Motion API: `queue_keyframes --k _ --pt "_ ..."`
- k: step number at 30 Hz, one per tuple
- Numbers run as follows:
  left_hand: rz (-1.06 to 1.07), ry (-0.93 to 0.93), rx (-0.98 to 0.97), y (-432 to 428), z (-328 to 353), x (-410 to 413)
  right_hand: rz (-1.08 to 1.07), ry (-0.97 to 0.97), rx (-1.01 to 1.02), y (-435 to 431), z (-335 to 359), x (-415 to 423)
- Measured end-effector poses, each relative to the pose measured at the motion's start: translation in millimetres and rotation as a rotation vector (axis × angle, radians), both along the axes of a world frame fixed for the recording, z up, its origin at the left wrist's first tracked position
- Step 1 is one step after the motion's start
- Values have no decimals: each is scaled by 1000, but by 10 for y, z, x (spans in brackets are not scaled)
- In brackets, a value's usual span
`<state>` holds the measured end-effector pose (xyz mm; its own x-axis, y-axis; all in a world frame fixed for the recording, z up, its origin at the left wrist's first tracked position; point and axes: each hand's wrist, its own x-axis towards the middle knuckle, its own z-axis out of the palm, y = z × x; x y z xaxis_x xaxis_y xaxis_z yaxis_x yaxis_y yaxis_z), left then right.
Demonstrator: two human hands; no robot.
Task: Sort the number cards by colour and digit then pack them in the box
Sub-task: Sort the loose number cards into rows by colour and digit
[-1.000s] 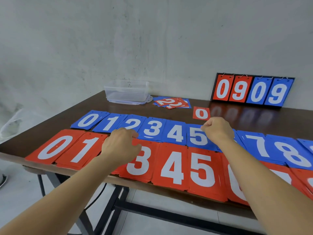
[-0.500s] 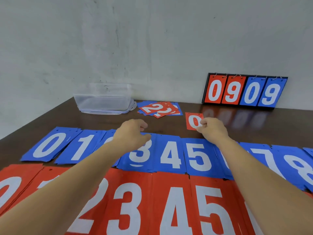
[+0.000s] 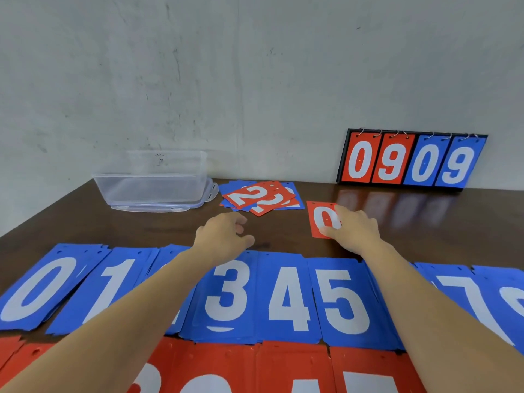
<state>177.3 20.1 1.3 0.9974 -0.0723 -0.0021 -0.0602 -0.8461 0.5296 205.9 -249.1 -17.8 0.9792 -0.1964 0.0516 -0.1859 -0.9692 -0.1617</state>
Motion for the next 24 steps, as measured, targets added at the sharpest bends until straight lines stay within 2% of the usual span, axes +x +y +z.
queue_keyframes --k 10,14,19,24 --pt "-31 40 19 -285 -17 133 -50 -54 -66 147 107 -133" --pt "-36 47 -3 -365 -1 138 -71 -54 45 223 150 -190" --pt "-29 89 -226 -592 67 155 -115 -149 286 232 166 -231" --pt "16 233 -576 -850 145 190 46 -265 500 341 170 -284"
